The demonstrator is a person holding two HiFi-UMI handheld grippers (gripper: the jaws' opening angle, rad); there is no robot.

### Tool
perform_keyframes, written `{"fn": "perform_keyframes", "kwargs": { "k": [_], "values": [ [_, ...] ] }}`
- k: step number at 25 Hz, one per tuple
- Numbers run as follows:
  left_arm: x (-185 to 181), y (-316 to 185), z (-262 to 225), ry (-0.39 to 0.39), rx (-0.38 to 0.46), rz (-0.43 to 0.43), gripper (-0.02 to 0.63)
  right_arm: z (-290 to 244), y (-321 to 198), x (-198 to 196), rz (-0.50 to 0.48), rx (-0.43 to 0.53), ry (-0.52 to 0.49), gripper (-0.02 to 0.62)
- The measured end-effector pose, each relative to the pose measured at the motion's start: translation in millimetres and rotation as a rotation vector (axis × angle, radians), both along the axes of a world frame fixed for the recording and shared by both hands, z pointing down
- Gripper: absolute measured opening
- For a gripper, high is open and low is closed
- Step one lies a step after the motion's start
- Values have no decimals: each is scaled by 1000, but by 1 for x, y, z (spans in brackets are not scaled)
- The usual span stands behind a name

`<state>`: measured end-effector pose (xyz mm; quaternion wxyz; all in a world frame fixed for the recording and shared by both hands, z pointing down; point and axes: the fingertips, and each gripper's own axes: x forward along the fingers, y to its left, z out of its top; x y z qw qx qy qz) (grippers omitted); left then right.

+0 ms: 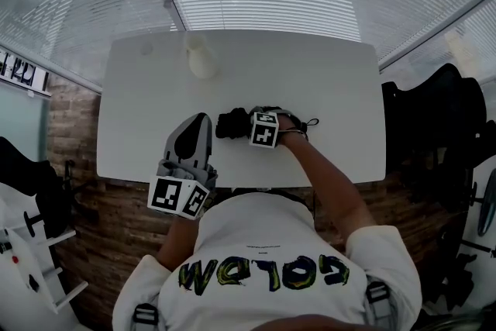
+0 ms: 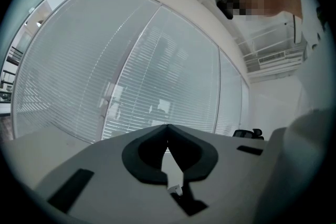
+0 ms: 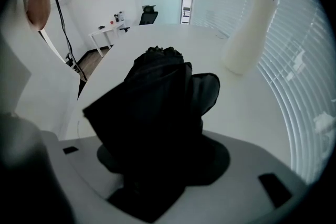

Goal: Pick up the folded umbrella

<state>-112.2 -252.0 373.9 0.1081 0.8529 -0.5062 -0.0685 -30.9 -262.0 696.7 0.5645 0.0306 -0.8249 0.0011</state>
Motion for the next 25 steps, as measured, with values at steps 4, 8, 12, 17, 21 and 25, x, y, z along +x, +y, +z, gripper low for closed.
{"fn": "perform_keyframes", "kwargs": {
  "k": [4,8,12,17,21,25],
  "values": [
    [0,-2,0,1,-1,0,10,-5,-2,0,2,40,-2,242],
    [0,-2,-1,4,6,-2,9,-10,-8,7,48,77,-28,241],
    [0,-2,-2,4,8,-4,9,-31,-17,12,111,107,-78,242],
    [2,-3,-5,6,12,-2,9,-62,-29,19,202,144,-173,241],
    [5,-3,-6,5,13,1,9,-92,-37,24,277,168,-262,242],
    [6,-4,-5,4,13,3,9,-117,-44,31,328,195,-325,241]
  ]
}}
